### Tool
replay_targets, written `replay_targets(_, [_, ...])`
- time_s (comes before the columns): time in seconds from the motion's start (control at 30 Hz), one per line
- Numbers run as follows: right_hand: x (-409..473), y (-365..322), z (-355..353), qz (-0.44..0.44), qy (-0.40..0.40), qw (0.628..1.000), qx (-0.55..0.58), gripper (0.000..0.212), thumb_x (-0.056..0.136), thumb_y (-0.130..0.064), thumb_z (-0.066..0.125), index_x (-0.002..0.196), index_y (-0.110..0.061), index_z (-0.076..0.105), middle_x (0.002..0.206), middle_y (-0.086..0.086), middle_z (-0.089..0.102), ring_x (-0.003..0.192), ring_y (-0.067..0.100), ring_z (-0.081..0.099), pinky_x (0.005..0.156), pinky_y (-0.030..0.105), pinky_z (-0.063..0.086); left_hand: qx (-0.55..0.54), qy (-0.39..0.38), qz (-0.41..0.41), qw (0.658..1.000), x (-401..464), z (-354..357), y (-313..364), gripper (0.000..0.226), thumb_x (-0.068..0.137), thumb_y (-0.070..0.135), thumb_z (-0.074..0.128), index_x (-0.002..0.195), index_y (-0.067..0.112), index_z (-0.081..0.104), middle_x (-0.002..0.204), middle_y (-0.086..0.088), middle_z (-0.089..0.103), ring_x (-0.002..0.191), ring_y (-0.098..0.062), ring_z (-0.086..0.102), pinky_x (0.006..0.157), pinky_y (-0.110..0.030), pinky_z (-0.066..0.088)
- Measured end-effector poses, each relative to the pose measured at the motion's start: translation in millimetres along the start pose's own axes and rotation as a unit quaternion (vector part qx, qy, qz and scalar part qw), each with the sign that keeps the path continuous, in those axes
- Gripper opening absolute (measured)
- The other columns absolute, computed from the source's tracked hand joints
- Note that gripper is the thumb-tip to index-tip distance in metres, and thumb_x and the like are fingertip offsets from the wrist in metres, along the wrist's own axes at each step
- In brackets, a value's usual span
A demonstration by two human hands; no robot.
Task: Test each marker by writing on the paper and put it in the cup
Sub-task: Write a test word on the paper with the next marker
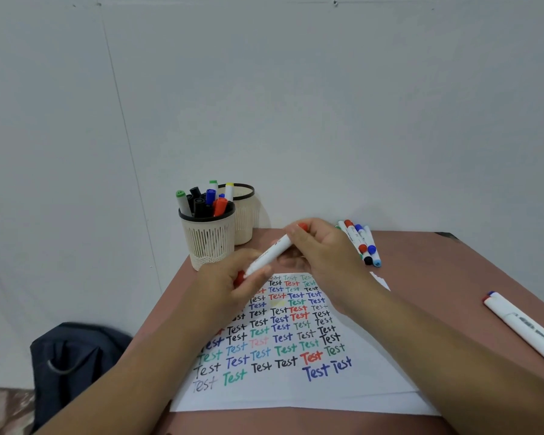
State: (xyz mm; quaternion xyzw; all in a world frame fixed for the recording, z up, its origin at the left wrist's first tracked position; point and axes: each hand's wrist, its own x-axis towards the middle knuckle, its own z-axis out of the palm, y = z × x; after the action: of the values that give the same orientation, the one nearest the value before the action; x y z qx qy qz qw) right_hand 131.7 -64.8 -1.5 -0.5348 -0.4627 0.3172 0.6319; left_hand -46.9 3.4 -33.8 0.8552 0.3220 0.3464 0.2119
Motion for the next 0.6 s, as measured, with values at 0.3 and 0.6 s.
replay_targets(0.3, [6.1, 0.9, -47.3, 0.051, 0.082, 0.992, 0.079, 0.026, 0.094, -0.002, 0.070, 0.111, -0.005, 0.050, 0.090, 0.017, 0.075, 0.069, 0.022, 0.072, 0.063, 0.029, 0.061, 0.003, -0.053, -0.026, 0.998, 10.1, 14.3, -21.6, 0.100, 0.060, 0.097, 0.054, 0.146, 0.050, 0.034, 0.075, 0.014, 0.048, 0.072, -0.004, 0.052, 0.065, -0.023, 0.041])
replay_targets(0.6, [-1.7, 22.3, -78.7, 0.083, 0.101, 0.991, 0.038, 0.016, 0.092, -0.008, 0.075, 0.107, -0.005, 0.069, 0.091, 0.014, 0.074, 0.072, 0.016, 0.066, 0.073, 0.030, 0.056, 0.076, -0.099, -0.037, 0.992, 11.4, 13.1, -16.8, 0.068, 0.076, 0.080, 0.060, 0.137, 0.052, 0.045, 0.114, 0.009, 0.067, 0.100, -0.008, 0.061, 0.088, -0.036, 0.056])
